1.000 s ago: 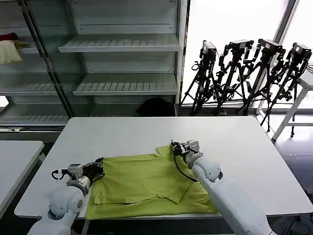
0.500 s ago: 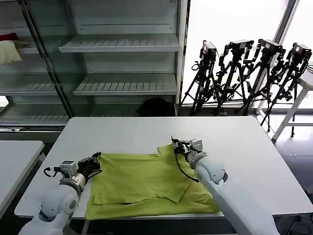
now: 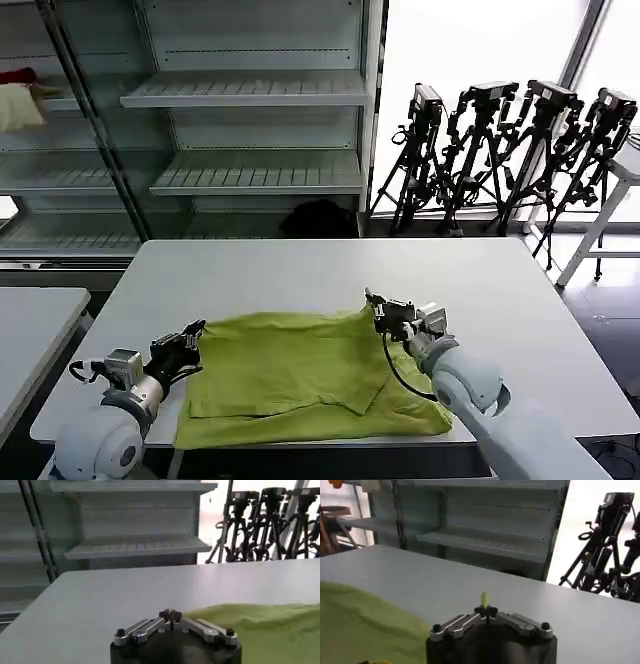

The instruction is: Fold and organize the clothes.

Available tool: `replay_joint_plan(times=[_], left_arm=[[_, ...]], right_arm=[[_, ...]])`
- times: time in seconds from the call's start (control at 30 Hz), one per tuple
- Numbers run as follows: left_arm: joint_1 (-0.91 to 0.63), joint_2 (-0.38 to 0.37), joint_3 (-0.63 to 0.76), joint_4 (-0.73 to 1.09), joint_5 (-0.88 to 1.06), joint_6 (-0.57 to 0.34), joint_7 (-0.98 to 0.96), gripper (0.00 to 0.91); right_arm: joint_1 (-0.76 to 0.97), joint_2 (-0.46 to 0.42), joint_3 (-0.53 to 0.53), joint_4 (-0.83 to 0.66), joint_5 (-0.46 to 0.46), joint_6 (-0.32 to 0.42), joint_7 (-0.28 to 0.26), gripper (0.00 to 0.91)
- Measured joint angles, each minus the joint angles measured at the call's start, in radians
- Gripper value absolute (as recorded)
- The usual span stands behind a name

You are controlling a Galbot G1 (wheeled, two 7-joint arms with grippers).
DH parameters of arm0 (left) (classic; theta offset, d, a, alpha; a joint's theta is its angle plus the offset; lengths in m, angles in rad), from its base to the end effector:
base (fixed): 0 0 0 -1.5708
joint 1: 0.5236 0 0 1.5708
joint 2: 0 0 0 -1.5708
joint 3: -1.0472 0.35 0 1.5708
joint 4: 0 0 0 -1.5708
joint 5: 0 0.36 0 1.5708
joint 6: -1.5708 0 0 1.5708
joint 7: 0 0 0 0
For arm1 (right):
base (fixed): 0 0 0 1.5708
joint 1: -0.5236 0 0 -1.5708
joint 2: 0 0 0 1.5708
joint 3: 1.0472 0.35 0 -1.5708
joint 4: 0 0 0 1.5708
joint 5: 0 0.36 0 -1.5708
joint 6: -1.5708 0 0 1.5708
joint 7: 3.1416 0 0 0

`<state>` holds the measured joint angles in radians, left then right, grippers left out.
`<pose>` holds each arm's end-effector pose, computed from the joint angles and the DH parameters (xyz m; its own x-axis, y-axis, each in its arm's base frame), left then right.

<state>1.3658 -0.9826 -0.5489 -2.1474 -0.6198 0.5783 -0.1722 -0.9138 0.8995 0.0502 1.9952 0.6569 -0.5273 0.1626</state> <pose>0.2478 0.0917 -0.2119 -0.9131 0.1228 0.3889 0.1427 0.9895 0.0225 0.3228 -0.0084 -0.2100 -0.8451 -0.4112 0.3415 -0.4580 0.8865 -0.0659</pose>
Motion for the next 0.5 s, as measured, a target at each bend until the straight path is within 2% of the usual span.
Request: replay_joint_plan(times=[0.5], left_arm=[[0.186, -0.021, -0.071, -0.107, 0.126, 0.000, -0.018, 0.000]], right_arm=[[-0.248, -0.129, 0.123, 0.200, -0.015, 0.047, -0.036, 0.000]])
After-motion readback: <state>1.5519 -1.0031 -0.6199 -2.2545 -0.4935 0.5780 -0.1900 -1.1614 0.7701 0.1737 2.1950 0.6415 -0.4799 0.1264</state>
